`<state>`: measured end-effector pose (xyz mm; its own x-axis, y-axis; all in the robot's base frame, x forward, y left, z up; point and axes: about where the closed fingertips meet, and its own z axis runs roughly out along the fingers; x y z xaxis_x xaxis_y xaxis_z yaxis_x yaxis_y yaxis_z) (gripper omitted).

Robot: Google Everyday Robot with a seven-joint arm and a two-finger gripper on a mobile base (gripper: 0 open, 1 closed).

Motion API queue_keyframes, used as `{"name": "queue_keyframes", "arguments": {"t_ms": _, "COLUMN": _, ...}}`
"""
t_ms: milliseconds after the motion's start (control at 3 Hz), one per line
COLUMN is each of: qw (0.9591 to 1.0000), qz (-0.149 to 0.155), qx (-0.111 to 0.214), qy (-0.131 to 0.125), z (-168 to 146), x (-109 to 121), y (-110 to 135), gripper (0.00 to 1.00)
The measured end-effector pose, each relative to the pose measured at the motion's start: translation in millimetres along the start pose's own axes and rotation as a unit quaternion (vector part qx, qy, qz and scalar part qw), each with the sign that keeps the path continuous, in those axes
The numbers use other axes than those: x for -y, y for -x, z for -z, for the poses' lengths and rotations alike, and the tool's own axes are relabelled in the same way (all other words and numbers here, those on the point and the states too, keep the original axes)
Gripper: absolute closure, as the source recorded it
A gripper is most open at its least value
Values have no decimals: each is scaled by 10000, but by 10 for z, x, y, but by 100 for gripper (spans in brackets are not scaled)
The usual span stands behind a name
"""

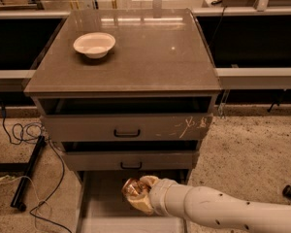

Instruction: Place orange can into bottom drawer

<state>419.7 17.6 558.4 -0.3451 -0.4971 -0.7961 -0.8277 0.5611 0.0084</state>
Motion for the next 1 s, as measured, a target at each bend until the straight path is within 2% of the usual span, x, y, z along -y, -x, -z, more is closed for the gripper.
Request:
{"name": "queue_keyframes", "arguments": {"t_ms": 667, "qw": 10000, "qz": -80, "qx": -49, "qy": -9, "z": -195, "x": 156, "y": -155, "gripper": 100}}
{"name": "queue_keyframes", "arguments": {"t_ms": 1000, "qw": 9999, "qz": 27, "qx": 79, "qy": -85, "z": -379, "x": 346, "y": -277, "gripper": 100}}
